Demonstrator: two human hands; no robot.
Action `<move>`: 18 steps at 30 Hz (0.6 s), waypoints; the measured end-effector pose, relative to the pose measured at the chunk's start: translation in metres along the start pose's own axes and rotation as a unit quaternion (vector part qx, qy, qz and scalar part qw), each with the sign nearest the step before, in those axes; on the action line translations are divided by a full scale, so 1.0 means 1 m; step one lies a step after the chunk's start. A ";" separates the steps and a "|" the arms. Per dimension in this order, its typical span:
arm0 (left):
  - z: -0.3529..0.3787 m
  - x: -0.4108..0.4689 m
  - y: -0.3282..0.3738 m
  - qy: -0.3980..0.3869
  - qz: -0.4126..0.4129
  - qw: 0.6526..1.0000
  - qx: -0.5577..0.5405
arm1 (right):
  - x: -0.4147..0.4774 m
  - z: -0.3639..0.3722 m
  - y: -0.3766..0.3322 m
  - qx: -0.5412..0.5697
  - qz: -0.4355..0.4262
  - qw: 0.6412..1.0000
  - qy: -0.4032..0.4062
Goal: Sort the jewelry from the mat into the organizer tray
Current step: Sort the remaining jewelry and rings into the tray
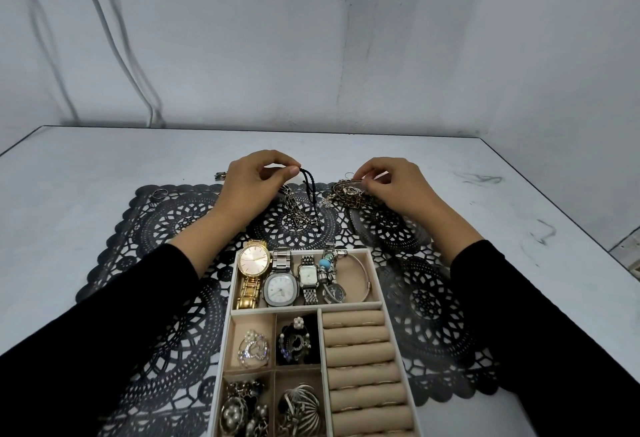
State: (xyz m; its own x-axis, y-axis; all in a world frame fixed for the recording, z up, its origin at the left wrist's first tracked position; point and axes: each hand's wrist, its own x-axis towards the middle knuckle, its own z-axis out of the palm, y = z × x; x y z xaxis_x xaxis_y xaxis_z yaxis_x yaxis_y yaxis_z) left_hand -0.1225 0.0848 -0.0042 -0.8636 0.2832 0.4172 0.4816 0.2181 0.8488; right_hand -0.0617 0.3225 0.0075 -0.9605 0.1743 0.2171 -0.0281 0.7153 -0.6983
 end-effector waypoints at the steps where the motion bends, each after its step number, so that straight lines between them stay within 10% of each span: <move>1: 0.000 0.000 0.000 0.000 -0.001 1.000 -0.001 | 0.000 -0.002 -0.001 0.006 0.003 1.000 -0.007; 18: -0.009 0.001 0.000 0.023 -0.009 1.000 -0.006 | -0.006 -0.012 -0.026 0.148 -0.039 0.987 0.051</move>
State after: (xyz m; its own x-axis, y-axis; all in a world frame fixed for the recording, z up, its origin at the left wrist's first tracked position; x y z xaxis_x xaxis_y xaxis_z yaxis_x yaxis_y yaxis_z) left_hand -0.1247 0.0767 -0.0012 -0.8784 0.2360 0.4156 0.4638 0.2112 0.8604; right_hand -0.0516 0.3106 0.0321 -0.9200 0.2045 0.3344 -0.1942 0.5033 -0.8420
